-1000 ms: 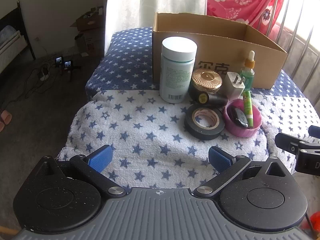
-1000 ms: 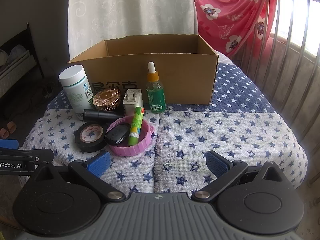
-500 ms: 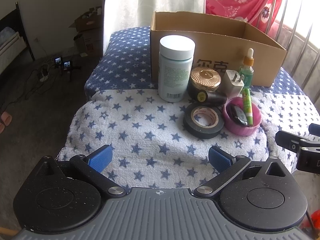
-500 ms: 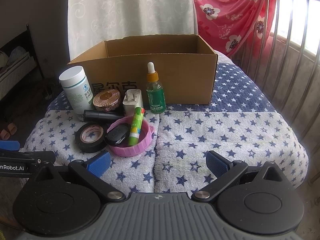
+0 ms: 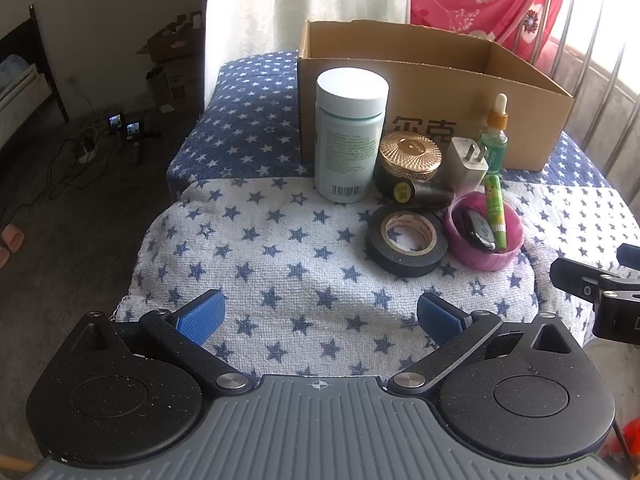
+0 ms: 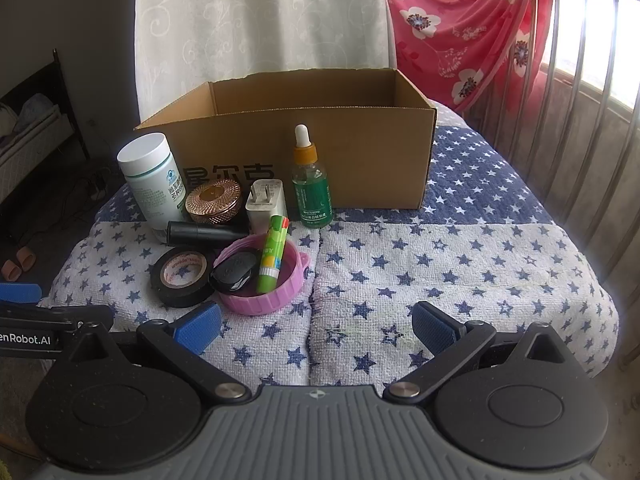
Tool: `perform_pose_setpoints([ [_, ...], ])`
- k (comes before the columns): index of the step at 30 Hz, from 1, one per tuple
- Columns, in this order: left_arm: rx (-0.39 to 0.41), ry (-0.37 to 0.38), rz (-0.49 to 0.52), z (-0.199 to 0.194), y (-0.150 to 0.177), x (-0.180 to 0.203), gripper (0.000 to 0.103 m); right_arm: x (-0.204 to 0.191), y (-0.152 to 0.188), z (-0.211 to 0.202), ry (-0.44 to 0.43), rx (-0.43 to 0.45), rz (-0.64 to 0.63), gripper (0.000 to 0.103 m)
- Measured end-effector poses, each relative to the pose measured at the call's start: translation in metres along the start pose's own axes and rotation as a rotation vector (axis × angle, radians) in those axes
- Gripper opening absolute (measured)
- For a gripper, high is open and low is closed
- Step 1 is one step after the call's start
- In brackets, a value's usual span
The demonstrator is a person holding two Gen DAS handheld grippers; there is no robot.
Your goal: Organize rigid objects
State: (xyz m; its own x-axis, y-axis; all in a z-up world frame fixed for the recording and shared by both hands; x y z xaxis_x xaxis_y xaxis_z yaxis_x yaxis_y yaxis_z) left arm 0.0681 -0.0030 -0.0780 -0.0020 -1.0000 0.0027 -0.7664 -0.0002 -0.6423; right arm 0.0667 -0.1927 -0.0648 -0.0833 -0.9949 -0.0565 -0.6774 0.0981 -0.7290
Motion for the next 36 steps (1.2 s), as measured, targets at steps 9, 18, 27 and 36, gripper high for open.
perform_pose_setpoints([
  [9,-0.015,-0.003,0.008,0.005,-0.003,0.001,0.103,0.000,-0.003,0.004,-0.005,-0.005,0.005,0.103],
  [18,-0.032,-0.004,0.026,0.012,-0.006,0.006,0.103,0.004,-0.005,0.013,-0.007,-0.010,0.021,0.103],
  [27,-0.060,-0.003,0.053,0.025,-0.011,0.013,0.103,0.011,-0.006,0.025,-0.016,-0.023,0.053,0.103],
  [36,-0.020,0.126,0.077,0.027,-0.023,0.033,0.103,0.021,-0.011,0.032,-0.054,0.011,0.092,0.103],
])
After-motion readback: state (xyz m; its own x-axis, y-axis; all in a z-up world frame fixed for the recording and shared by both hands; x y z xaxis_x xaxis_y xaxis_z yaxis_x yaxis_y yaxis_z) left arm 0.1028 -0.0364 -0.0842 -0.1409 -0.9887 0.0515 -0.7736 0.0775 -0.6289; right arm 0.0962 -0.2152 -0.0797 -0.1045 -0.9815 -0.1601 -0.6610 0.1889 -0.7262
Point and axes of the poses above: each gripper's, at about its wrist camera, not at the fingertips, and z roughly the way its jaws point, x to its right, y to its underside, the point moved 10 cm from there along z, roughly the way its jaws point
